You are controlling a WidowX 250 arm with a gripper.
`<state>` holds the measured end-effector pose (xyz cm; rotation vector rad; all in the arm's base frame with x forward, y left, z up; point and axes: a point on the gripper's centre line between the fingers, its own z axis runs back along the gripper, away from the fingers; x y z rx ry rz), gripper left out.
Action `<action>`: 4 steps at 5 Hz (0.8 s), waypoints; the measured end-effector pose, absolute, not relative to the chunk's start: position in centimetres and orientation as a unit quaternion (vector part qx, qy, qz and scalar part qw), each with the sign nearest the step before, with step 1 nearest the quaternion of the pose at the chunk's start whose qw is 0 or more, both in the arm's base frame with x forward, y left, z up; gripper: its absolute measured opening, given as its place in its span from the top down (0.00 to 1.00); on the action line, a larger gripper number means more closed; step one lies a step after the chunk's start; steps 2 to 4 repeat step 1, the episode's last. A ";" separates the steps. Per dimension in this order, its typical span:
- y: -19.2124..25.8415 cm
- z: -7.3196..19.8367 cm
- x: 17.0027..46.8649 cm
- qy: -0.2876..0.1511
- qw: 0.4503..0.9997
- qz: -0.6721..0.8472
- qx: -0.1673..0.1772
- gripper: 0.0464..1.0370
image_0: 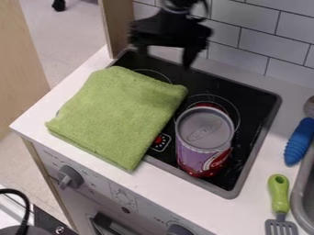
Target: Move the can in the lower side of the right burner
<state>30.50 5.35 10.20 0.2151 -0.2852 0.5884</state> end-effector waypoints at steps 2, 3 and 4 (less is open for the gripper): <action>8.2 11.6 28.2 -0.146 0.946 0.270 0.106 0.04; 8.2 11.6 28.2 -0.146 0.946 0.270 0.106 0.04; 8.2 11.6 28.2 -0.146 0.946 0.270 0.106 0.04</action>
